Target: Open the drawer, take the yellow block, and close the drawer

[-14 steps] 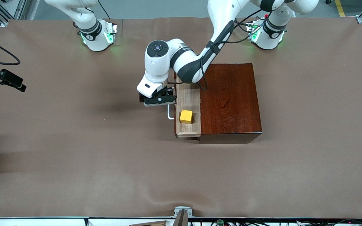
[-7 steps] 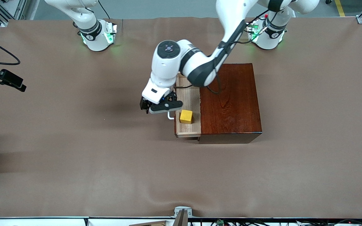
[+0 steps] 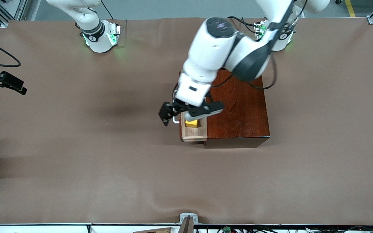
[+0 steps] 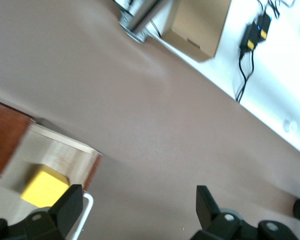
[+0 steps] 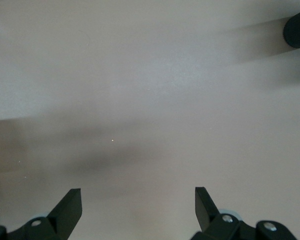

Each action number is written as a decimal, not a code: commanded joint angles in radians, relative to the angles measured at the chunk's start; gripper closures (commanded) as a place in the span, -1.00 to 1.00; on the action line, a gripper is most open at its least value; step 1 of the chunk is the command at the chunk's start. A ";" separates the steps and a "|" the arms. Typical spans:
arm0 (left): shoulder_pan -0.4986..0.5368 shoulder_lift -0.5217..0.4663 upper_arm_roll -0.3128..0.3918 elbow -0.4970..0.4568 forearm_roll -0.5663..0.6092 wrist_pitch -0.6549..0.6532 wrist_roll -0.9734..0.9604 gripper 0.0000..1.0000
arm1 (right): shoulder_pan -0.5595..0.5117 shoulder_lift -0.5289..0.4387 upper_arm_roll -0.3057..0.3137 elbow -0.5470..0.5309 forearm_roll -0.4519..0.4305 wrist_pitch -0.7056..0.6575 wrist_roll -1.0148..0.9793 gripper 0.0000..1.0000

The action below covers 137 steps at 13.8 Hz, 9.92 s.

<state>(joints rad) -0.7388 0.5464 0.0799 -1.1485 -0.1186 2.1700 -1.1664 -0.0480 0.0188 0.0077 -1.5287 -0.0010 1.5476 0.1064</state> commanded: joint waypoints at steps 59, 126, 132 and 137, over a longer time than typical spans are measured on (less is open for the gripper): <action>0.542 -0.401 -0.011 -0.355 0.172 -0.616 1.272 -1.00 | 0.833 0.791 -0.023 0.383 -0.004 0.503 2.210 0.47; -0.188 0.210 -0.002 -0.093 -0.033 -0.105 -1.191 -1.00 | -0.078 0.423 -0.022 -0.283 0.062 0.598 -0.261 -1.00; -0.186 0.205 0.003 -0.093 -0.030 -0.255 -1.164 -1.00 | -0.070 0.213 -0.020 -0.122 0.056 0.186 -0.248 -1.00; -0.186 0.185 0.030 -0.091 -0.016 -0.326 -1.165 -1.00 | -0.046 0.038 -0.015 -0.125 0.047 0.053 -0.101 -1.00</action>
<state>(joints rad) -0.9251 0.7500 0.0811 -1.2374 -0.1288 1.9142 -2.3551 -0.1049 0.1231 -0.0138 -1.6262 0.0440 1.6274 -0.0619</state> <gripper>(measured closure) 0.000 0.000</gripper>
